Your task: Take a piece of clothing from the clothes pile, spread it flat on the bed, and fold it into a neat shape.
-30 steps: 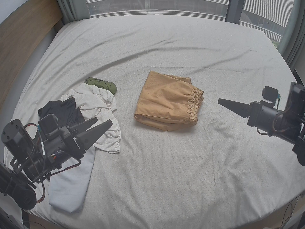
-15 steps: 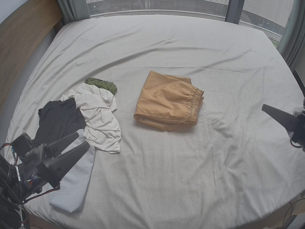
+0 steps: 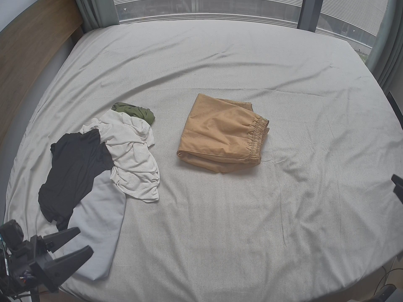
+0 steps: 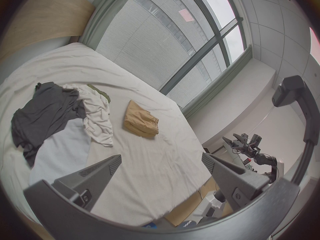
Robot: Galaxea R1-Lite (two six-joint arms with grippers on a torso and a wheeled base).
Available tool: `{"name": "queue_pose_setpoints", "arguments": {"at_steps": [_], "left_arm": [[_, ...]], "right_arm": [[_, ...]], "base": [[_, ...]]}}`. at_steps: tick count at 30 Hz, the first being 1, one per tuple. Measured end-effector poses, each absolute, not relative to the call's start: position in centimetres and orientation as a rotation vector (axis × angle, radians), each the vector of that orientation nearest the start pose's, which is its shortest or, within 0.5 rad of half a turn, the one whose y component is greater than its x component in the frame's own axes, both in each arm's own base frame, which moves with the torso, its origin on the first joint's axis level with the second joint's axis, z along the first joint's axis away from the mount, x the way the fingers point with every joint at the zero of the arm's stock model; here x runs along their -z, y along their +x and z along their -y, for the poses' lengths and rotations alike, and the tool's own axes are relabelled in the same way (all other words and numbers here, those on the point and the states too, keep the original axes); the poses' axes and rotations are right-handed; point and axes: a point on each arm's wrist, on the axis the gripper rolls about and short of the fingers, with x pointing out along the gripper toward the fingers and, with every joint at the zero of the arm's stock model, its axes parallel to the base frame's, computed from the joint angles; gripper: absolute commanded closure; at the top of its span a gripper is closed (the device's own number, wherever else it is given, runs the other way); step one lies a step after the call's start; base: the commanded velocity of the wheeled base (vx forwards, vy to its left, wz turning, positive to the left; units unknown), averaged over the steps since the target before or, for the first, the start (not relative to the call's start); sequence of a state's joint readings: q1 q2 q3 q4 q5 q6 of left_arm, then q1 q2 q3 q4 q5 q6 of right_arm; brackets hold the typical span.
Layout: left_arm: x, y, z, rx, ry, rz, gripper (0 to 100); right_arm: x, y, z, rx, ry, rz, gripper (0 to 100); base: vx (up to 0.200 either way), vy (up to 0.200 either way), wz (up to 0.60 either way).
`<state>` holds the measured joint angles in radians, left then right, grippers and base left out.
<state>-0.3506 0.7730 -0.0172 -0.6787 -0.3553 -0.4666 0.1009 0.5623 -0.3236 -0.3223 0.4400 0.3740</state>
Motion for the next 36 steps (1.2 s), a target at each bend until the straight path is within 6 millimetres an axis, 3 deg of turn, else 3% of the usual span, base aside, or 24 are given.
{"name": "queue_pose_setpoints", "arguments": {"at_steps": [9, 13, 16, 22, 36], "left_arm": [[-12.0, 1.1, 1.1, 0.58, -0.424, -0.138, 0], [-11.5, 0.1, 0.9, 0.539, -0.376, -0.068, 0], [-11.0, -0.5, 0.8, 0.498, -0.326, -0.037, 0], [-9.7, -1.5, 0.8, 0.395, -0.178, -0.003, 0], [-8.3, -2.0, 0.1, -0.014, -0.026, -0.016, 0]], "right_arm": [[-13.8, -2.1, -0.9, -0.463, 0.282, 0.004, 0], [-10.6, -2.3, -0.7, -0.338, 0.2, 0.017, 0], [-9.4, -2.2, -0.4, -0.17, 0.166, 0.031, 0], [-8.7, -2.3, 0.0, 0.01, 0.064, 0.053, 0], [-8.6, -2.4, 0.0, 0.018, -0.042, 0.062, 0]], "base": [[0.0, 0.0, 0.0], [0.0, 0.0, 0.0], [0.0, 0.0, 0.0], [0.0, 0.0, 0.0], [0.0, 0.0, 0.0]]}}
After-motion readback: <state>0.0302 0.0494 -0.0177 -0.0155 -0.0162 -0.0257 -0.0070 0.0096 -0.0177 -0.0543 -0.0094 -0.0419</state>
